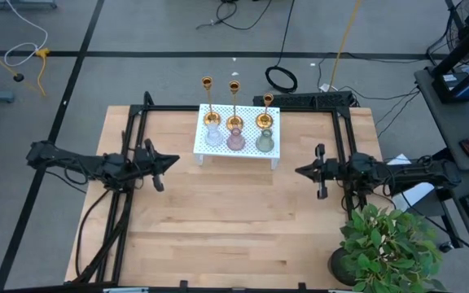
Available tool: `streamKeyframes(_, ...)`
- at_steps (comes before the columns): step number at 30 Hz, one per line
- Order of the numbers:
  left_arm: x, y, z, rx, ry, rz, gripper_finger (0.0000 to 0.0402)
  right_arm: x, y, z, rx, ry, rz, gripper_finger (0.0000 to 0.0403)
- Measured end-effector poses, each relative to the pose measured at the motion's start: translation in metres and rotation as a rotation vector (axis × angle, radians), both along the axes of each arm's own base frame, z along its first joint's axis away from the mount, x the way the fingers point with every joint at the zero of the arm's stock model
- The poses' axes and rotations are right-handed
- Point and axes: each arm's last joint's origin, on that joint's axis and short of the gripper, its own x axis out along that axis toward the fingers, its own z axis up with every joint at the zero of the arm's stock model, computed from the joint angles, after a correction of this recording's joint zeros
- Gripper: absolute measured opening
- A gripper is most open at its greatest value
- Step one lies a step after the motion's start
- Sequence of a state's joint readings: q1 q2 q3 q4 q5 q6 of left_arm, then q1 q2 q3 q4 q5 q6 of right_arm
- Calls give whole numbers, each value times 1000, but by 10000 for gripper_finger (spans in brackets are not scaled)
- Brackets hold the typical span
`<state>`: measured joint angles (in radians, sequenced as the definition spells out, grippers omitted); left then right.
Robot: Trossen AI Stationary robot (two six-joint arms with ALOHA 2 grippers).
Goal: Pick & Place candle stick holders
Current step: Return to Home Position
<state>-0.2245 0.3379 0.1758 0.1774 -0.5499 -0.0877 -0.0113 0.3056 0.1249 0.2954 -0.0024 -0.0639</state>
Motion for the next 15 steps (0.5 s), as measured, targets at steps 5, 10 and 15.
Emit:
streamKeyframes(5,1,-1,-13,-4,-4,-19,4,0,0,-1,0,15,4,0)
streamKeyframes(10,1,-2,-18,9,-3,-53,16,0,0,-2,30,20,11,0)
streamKeyframes(15,1,-2,-35,52,24,-82,7,0,0,-5,31,49,11,0)
